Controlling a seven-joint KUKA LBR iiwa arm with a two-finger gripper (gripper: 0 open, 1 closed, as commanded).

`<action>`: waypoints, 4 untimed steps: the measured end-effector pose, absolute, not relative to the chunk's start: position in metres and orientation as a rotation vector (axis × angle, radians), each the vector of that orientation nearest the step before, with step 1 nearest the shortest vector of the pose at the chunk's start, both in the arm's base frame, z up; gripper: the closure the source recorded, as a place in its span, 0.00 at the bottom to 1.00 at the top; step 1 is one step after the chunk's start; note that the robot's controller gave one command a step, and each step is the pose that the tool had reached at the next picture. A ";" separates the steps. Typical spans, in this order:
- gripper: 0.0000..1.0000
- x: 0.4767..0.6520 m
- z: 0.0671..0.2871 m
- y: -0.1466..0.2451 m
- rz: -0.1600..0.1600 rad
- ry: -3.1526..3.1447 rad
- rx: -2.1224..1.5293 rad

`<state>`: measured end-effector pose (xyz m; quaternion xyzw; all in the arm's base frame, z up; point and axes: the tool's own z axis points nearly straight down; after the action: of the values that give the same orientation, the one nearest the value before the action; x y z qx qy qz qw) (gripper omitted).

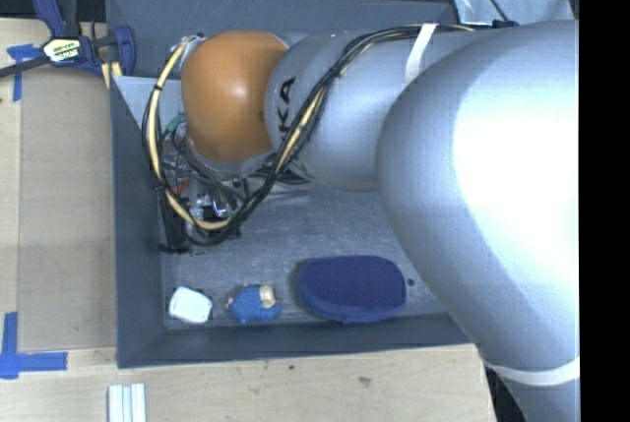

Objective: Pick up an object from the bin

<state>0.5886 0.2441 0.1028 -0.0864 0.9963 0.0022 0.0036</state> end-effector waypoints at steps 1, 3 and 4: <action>0.00 0.608 0.100 0.219 0.001 3.131 0.184; 0.00 0.602 0.070 0.206 0.001 3.108 0.452; 1.00 0.602 0.071 0.206 0.001 3.106 0.452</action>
Offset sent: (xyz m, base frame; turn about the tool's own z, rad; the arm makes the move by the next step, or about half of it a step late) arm 0.0177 -0.0245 -0.0028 0.2902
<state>0.6024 0.2061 0.0706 0.1440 0.9896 0.0005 0.0013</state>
